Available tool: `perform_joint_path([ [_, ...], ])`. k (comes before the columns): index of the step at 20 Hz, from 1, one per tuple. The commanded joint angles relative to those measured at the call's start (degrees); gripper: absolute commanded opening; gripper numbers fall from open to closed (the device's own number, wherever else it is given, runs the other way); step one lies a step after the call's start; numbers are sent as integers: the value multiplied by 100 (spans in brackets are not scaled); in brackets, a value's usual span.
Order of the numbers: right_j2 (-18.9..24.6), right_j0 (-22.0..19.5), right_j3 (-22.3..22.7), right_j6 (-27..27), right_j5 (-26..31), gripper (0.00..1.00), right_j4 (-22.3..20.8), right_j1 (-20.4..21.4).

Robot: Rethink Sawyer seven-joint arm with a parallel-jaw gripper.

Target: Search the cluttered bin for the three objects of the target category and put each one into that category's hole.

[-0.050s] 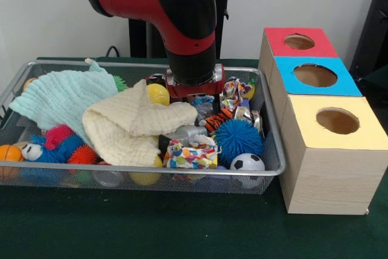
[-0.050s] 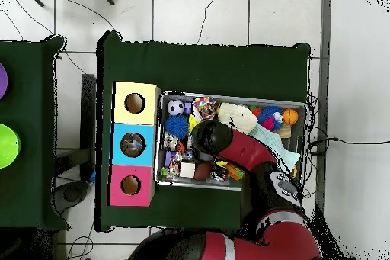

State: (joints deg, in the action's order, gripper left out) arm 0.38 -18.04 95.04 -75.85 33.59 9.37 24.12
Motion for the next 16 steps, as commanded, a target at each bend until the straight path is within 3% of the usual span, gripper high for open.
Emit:
perform_joint_path([
  [1, 172, -190, 405, -1081, -227, 100, 29, -552],
  [6, 19, -81, 348, -1143, 147, 100, 5, -580],
  [16, 7, -107, 405, -1061, -160, 100, -115, -761],
])
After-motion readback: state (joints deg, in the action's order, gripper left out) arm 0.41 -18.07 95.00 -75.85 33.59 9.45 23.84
